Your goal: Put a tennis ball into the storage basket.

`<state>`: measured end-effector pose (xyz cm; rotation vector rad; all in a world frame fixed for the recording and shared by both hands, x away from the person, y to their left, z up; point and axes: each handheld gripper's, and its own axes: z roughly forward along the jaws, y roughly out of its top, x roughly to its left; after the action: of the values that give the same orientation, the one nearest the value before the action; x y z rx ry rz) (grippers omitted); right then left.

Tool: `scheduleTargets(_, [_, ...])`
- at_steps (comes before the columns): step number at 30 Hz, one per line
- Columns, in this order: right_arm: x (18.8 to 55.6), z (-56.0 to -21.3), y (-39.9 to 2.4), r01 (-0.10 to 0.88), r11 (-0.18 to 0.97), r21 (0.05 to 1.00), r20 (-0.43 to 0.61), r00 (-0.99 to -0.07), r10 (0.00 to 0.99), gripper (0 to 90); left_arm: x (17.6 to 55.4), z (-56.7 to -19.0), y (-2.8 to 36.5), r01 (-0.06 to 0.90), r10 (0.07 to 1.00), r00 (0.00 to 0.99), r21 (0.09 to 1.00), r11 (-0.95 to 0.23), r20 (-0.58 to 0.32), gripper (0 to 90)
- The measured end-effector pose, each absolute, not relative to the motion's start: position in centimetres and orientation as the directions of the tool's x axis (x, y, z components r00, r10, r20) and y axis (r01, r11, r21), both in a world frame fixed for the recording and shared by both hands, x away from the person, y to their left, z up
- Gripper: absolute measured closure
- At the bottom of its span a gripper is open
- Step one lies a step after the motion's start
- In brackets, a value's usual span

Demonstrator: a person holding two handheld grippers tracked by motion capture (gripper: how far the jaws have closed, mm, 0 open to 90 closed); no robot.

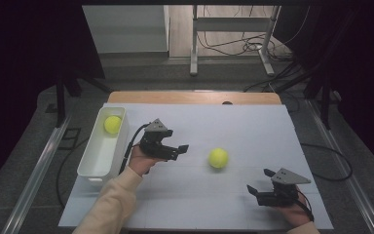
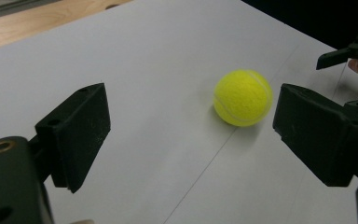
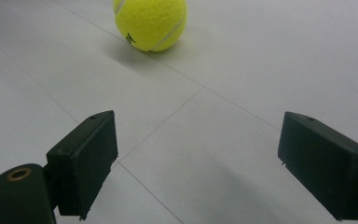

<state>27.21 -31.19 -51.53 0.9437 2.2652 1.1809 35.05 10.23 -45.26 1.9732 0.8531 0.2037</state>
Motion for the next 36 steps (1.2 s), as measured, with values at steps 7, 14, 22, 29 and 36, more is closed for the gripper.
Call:
scheduleTargets(7, [27.0,-51.5,-31.4,0.372,0.409,0.834,-0.054,-0.682,0.730,12.3,35.2,-45.4,8.9,0.476,0.618,0.762,0.813,-0.336,-0.192,11.6])
scheduleTargets(14, [27.1,-51.5,-31.5,0.372,0.407,0.834,-0.052,-0.681,0.730,12.2,35.4,-45.8,8.1,0.481,0.606,0.771,0.803,-0.351,-0.197,11.7])
scheduleTargets(22, [27.1,-51.5,-31.5,0.372,0.408,0.833,-0.052,-0.683,0.729,12.2,35.4,-46.2,7.0,0.477,0.590,0.785,0.794,-0.377,-0.192,11.6])
scheduleTargets(29, [27.1,-51.5,-31.5,0.373,0.407,0.834,-0.054,-0.679,0.732,12.2,35.6,-46.4,6.0,0.474,0.576,0.794,0.791,-0.387,-0.194,11.7])
scheduleTargets(36, [27.1,-51.5,-31.5,0.374,0.408,0.833,-0.054,-0.678,0.733,12.2,35.7,-46.5,5.0,0.468,0.562,0.805,0.786,-0.404,-0.190,11.8])
